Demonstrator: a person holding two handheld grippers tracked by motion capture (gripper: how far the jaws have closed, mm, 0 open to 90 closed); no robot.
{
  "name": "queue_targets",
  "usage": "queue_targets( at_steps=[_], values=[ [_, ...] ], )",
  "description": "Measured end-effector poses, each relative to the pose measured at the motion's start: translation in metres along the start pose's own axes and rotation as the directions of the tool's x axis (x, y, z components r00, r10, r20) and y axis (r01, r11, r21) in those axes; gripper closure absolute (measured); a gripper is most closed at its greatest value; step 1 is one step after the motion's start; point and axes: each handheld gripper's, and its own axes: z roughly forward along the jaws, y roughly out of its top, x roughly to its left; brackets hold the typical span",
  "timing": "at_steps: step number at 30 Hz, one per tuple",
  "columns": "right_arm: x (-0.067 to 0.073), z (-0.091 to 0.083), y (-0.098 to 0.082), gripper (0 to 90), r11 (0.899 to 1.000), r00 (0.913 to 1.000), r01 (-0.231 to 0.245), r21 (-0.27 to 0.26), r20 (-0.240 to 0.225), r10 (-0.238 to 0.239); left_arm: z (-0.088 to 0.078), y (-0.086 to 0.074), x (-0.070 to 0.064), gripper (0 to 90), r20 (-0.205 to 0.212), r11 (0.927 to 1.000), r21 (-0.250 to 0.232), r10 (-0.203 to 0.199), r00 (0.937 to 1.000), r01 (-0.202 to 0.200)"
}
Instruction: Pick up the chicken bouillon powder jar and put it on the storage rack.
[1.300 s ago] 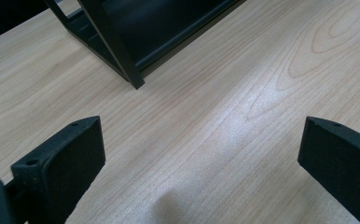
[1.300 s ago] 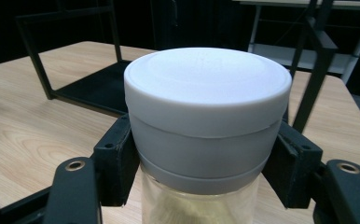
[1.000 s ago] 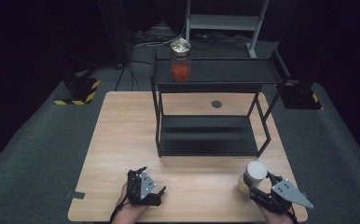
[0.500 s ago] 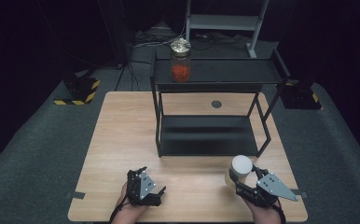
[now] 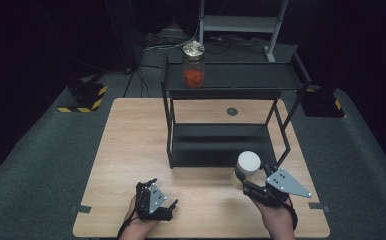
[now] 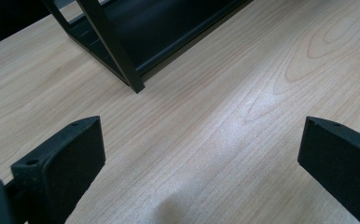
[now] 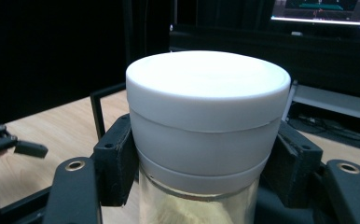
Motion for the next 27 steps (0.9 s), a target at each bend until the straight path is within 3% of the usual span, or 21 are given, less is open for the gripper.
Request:
queue_targets(
  at_steps=[11,19,27],
  values=[
    [-0.016,0.016,0.028,34.6,1.000,0.9997,-0.020,-0.018,0.014,0.021,0.000,-0.001,0.000,0.9,0.002,1.0000,-0.004,0.005,1.0000,-0.005],
    [-0.025,0.021,0.043,34.6,0.999,0.9983,-0.039,-0.038,0.042,0.040,-0.001,-0.001,0.003,0.9,0.010,0.9999,-0.007,-0.011,0.9999,0.011],
    [-0.032,0.025,0.059,34.6,0.997,0.9978,-0.042,-0.059,0.049,0.045,-0.001,-0.001,0.003,0.9,0.011,1.0000,-0.006,-0.003,0.9999,0.003]
  ],
)
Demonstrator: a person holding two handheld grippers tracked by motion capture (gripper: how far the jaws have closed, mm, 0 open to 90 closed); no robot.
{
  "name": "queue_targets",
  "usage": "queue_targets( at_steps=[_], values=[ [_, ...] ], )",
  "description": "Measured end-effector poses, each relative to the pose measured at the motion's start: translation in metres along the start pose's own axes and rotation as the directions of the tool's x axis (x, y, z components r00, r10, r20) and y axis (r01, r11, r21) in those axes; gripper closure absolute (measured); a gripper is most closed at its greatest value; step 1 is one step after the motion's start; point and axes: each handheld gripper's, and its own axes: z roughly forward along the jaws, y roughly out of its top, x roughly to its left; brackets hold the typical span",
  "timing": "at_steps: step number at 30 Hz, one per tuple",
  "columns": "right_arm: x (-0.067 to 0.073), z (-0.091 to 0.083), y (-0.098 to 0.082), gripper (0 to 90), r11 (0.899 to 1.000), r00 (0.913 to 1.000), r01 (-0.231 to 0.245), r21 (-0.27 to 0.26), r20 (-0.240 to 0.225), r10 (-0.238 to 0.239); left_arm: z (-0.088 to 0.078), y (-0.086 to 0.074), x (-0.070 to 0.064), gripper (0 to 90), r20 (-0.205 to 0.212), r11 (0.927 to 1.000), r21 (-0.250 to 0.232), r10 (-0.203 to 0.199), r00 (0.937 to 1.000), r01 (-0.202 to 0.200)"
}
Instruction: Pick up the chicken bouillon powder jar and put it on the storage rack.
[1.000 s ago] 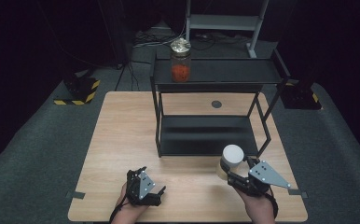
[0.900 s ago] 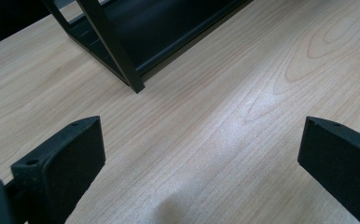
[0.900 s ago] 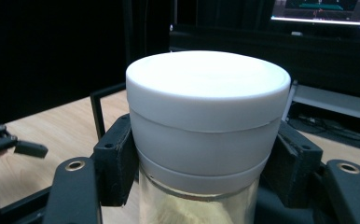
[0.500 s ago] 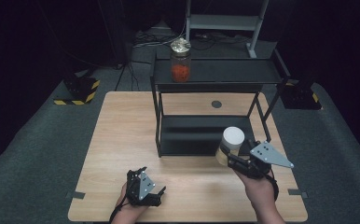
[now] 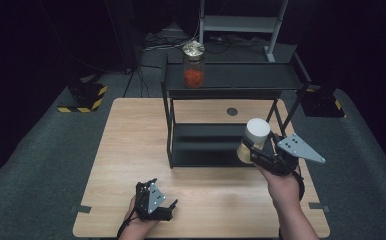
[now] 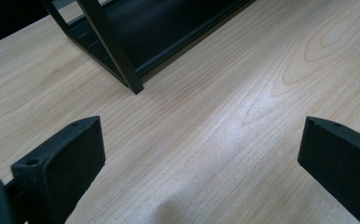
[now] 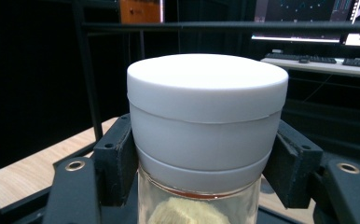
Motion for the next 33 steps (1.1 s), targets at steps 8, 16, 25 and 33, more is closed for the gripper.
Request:
queue_targets(
  at_steps=[8,16,25,33],
  values=[
    [-0.003,0.005,0.020,34.6,1.000,0.9997,0.018,-0.018,0.014,-0.017,0.000,-0.001,0.001,0.9,0.004,1.0000,-0.003,-0.005,1.0000,0.005],
    [-0.004,0.008,0.039,34.6,0.999,0.9991,0.039,-0.036,0.016,-0.039,0.000,-0.001,0.002,0.9,0.006,1.0000,-0.004,-0.005,1.0000,0.005],
    [-0.009,0.013,0.061,34.6,0.997,0.9994,0.026,-0.068,0.024,-0.025,0.000,-0.001,0.003,0.9,0.009,0.9999,-0.008,-0.014,0.9999,0.014],
    [-0.010,0.016,0.078,34.6,0.995,0.9991,0.024,-0.094,0.038,-0.020,-0.001,-0.002,0.003,0.9,0.009,0.9997,-0.012,-0.019,0.9998,0.020]
  ],
)
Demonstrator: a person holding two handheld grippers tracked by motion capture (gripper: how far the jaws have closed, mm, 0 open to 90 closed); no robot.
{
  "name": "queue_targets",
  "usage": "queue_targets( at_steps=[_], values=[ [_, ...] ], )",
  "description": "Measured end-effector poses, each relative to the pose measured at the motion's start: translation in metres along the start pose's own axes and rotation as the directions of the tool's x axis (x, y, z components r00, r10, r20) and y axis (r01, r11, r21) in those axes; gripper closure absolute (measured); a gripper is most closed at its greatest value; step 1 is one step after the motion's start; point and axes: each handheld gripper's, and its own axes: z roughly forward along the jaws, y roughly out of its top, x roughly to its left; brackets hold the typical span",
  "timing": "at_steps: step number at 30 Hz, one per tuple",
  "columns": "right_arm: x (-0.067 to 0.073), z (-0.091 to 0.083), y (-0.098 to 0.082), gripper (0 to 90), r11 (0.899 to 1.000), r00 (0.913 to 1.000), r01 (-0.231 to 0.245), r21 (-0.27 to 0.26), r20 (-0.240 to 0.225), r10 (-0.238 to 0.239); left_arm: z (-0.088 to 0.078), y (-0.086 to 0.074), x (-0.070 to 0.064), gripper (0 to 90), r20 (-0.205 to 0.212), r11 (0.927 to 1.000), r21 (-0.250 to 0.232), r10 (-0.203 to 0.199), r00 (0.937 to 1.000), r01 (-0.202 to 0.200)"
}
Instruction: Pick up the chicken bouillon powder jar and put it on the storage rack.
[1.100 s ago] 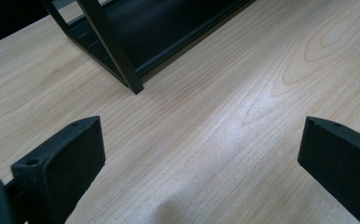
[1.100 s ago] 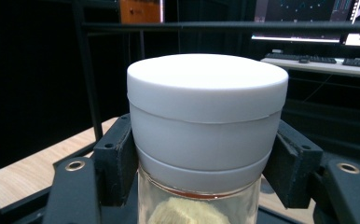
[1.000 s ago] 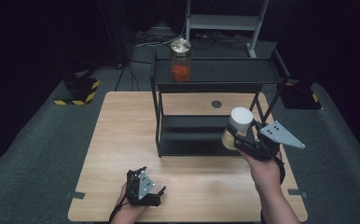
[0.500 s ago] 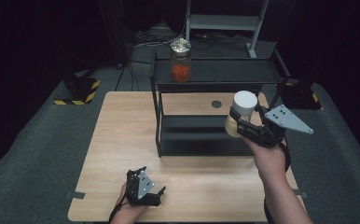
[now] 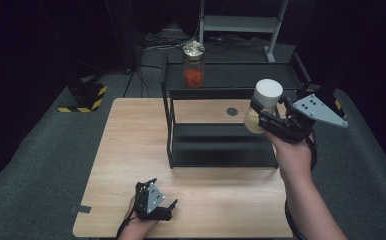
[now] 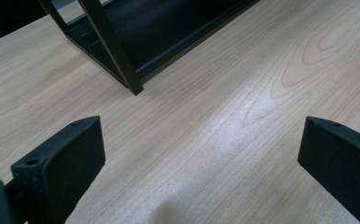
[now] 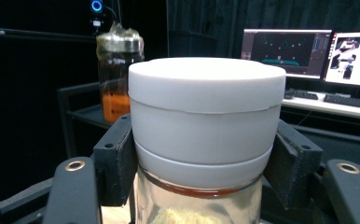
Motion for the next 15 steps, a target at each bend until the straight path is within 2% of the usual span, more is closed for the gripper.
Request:
queue_targets(
  at_steps=[11,15],
  values=[
    [0.001,0.010,0.022,34.6,0.999,0.9998,-0.003,-0.033,0.019,0.004,0.000,0.000,0.001,0.9,0.002,1.0000,-0.003,0.003,1.0000,-0.003],
    [0.001,0.018,0.035,34.6,0.999,0.9996,0.000,-0.036,0.029,0.001,0.000,0.000,0.001,0.9,0.004,1.0000,-0.003,0.002,1.0000,-0.002]
  ],
)
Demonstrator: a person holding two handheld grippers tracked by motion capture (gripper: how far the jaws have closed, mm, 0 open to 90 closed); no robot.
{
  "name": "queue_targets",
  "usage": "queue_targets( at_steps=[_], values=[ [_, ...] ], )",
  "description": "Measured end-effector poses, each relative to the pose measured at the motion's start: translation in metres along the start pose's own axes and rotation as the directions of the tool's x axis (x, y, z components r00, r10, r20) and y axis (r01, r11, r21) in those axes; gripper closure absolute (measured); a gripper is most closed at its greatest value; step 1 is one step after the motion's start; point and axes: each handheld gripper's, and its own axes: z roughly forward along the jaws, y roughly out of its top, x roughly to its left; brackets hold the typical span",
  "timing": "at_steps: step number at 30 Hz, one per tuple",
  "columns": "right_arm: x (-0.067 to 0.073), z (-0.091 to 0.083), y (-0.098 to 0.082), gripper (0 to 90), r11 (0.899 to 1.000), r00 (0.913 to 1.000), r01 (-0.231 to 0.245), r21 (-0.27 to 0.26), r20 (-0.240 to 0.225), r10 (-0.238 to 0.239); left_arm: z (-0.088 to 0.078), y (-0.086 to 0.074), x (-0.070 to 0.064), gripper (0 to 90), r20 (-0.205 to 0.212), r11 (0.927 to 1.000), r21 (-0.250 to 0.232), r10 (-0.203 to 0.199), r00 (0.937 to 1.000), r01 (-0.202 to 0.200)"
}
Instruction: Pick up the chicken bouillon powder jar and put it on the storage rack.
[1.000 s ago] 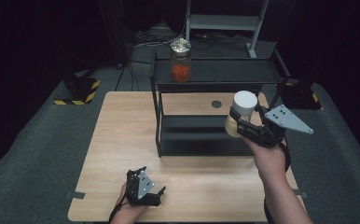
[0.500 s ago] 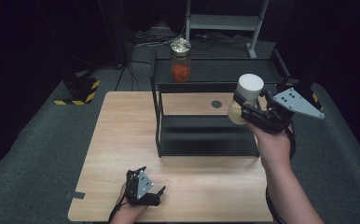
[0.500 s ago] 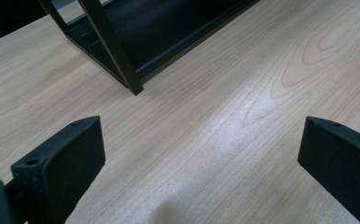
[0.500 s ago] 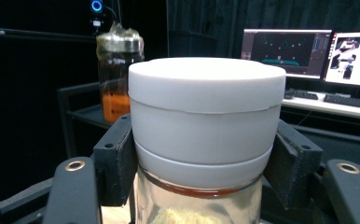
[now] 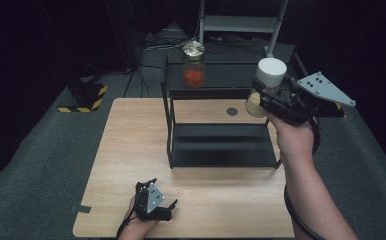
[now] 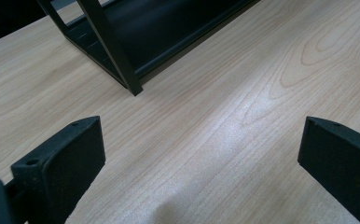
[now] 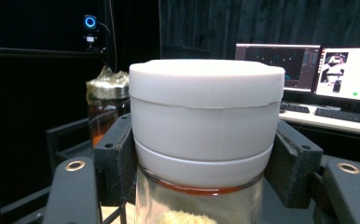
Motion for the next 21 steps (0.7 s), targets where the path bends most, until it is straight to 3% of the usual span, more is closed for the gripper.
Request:
queue_targets(
  at_steps=[5,21],
  values=[
    [0.000,0.011,0.007,34.5,1.000,0.9998,0.015,0.000,0.012,-0.014,0.000,0.000,0.001,0.9,0.000,1.0000,0.001,0.000,1.0000,0.000],
    [-0.001,0.052,0.011,34.5,1.000,0.9990,-0.009,0.013,0.043,0.009,-0.001,-0.001,0.002,0.9,0.005,0.9999,-0.007,-0.011,0.9999,0.011]
  ],
)
